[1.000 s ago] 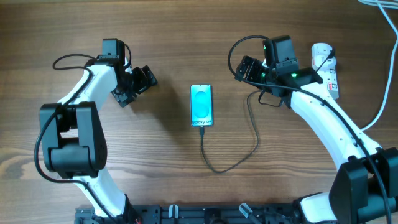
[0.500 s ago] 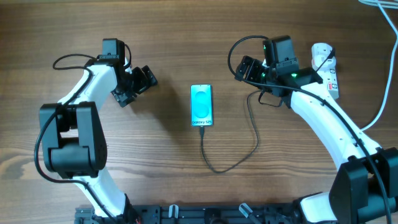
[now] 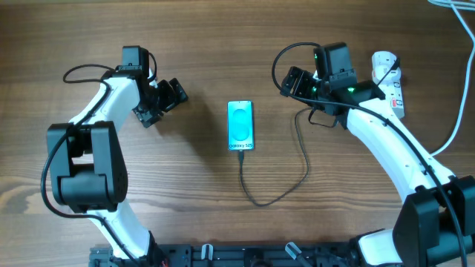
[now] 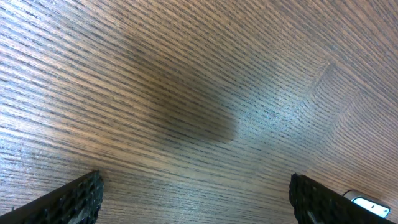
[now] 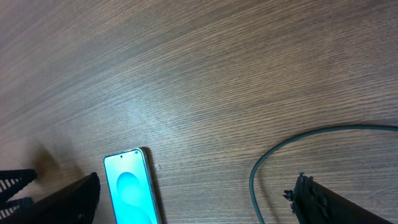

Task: Plug charger to phone and switch on socket
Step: 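Move the right gripper over the white power strip's rocker switches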

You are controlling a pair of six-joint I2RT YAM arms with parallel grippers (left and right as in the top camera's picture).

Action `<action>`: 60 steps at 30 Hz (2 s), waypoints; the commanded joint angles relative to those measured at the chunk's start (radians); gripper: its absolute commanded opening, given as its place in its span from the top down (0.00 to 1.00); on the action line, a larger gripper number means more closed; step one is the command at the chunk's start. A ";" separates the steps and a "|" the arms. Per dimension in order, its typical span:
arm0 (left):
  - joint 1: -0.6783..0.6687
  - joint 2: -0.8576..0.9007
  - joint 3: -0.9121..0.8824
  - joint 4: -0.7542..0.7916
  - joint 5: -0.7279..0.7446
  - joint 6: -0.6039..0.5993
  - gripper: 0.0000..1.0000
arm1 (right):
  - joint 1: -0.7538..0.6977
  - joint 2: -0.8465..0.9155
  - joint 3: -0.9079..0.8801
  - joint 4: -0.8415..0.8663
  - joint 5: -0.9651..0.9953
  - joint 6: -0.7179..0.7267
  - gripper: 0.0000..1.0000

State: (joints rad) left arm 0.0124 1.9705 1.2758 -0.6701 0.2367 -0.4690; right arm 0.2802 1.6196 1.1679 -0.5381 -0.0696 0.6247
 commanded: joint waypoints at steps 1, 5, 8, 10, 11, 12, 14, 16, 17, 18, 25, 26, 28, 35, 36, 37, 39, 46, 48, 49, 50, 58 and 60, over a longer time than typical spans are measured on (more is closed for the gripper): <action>0.000 0.031 -0.030 -0.011 -0.029 0.005 0.00 | 0.002 0.010 0.011 -0.004 0.018 0.002 0.00; 0.000 0.031 -0.030 -0.011 -0.029 0.005 0.00 | 0.002 0.009 0.011 -0.050 0.010 -0.034 0.00; 0.000 0.031 -0.031 -0.011 -0.029 0.005 0.00 | 0.001 0.003 0.081 -0.151 0.015 -0.142 0.00; 0.000 0.031 -0.030 -0.011 -0.029 0.005 0.00 | 0.000 0.003 0.209 -0.307 0.079 -0.170 0.00; 0.000 0.031 -0.030 -0.011 -0.029 0.005 0.00 | 0.000 0.003 0.277 -0.373 0.120 -0.171 0.01; 0.000 0.031 -0.030 -0.011 -0.029 0.005 0.00 | 0.000 0.003 0.340 -0.425 0.140 -0.163 0.00; 0.000 0.031 -0.030 -0.011 -0.029 0.005 0.00 | -0.009 0.004 0.462 -0.484 0.163 -0.151 0.00; 0.000 0.031 -0.031 -0.011 -0.029 0.005 0.00 | -0.018 0.004 0.542 -0.507 0.200 -0.150 0.00; 0.000 0.031 -0.030 -0.011 -0.029 0.005 0.00 | -0.030 0.004 0.578 -0.516 0.233 -0.136 0.00; 0.000 0.031 -0.031 -0.011 -0.029 0.005 0.00 | -0.048 0.004 0.609 -0.529 0.274 -0.117 0.00; 0.000 0.031 -0.030 -0.011 -0.029 0.005 0.00 | -0.270 0.013 0.624 -0.581 0.414 0.074 0.00; 0.000 0.031 -0.030 -0.011 -0.029 0.005 0.00 | -0.303 0.018 0.623 -0.581 0.413 0.104 0.00; 0.000 0.031 -0.030 -0.011 -0.029 0.005 0.00 | -0.377 0.034 0.623 -0.582 0.410 0.162 0.00; 0.000 0.031 -0.031 -0.011 -0.029 0.005 0.00 | -0.521 0.167 0.623 -0.635 0.395 0.163 0.00; 0.000 0.031 -0.030 -0.011 -0.029 0.005 0.00 | -0.531 0.188 0.623 -0.639 0.396 0.163 0.00; 0.000 0.031 -0.031 -0.011 -0.029 0.005 0.00 | -0.542 0.208 0.623 -0.641 0.395 0.163 0.00; 0.000 0.031 -0.030 -0.011 -0.029 0.005 0.00 | -0.579 0.255 0.623 -0.642 0.392 0.178 0.00; 0.000 0.031 -0.030 -0.011 -0.029 0.005 0.00 | -0.677 0.349 0.620 -0.645 0.330 0.213 0.00; 0.000 0.031 -0.031 -0.011 -0.029 0.005 0.00 | -0.677 0.359 0.600 -0.636 0.323 0.213 0.00; 0.000 0.031 -0.030 -0.011 -0.029 0.005 0.00 | -0.676 0.365 0.589 -0.625 0.323 0.213 0.00; 0.000 0.031 -0.030 -0.011 -0.029 0.005 0.00 | -0.676 0.373 0.580 -0.617 0.323 0.212 0.00; 0.000 0.031 -0.030 -0.011 -0.029 0.005 0.00 | -0.676 0.388 0.430 -0.404 0.272 0.038 0.00; 0.000 0.031 -0.030 -0.011 -0.029 0.005 0.00 | -0.676 0.388 0.360 -0.314 0.252 0.005 0.00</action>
State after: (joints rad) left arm 0.0124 1.9701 1.2758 -0.6712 0.2356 -0.4694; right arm -0.4000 1.9903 1.5963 -0.9123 0.2253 0.7090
